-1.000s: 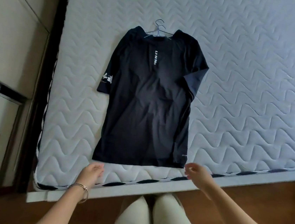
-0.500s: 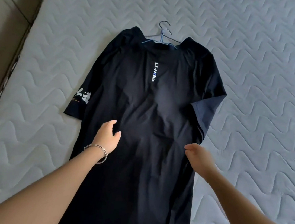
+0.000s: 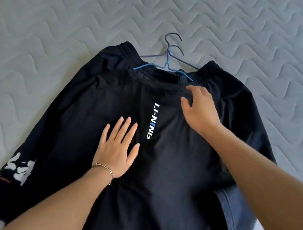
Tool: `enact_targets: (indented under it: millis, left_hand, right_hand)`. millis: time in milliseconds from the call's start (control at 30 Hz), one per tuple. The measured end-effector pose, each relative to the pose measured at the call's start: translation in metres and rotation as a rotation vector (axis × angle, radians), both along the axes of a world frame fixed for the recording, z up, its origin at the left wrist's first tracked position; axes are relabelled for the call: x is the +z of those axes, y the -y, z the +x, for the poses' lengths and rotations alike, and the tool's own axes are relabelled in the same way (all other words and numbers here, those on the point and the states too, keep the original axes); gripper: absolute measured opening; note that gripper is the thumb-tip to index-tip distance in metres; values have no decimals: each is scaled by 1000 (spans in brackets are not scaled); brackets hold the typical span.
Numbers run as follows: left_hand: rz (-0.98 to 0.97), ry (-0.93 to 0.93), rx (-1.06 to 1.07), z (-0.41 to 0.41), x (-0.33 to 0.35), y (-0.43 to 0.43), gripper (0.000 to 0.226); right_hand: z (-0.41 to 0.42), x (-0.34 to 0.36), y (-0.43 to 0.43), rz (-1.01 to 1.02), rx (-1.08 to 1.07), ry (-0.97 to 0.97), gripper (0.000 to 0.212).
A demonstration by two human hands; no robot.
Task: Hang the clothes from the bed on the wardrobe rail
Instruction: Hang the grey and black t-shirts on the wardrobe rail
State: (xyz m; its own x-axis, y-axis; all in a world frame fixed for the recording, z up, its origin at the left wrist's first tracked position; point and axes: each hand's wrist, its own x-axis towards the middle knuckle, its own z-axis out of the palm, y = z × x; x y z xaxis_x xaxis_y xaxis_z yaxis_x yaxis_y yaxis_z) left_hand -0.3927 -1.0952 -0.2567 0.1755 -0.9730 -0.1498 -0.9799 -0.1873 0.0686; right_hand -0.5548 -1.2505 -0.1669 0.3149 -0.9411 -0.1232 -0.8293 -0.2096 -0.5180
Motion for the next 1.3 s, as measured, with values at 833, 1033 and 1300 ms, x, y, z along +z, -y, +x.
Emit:
enact_targets:
  millis: [833,1033,1300]
  left_hand:
    - [131,-51,114,-30,36,-6,48]
    - [-409,-679,149,-54,190,-66,26]
    - [-419,-809,-51,-70,440,-165,36]
  right_hand:
    - [-49,54,-84,352,-170,435,16]
    - [-29,164,-142,632,-321,900,23]
    - [2,377,-233,854,-248,1331,19]
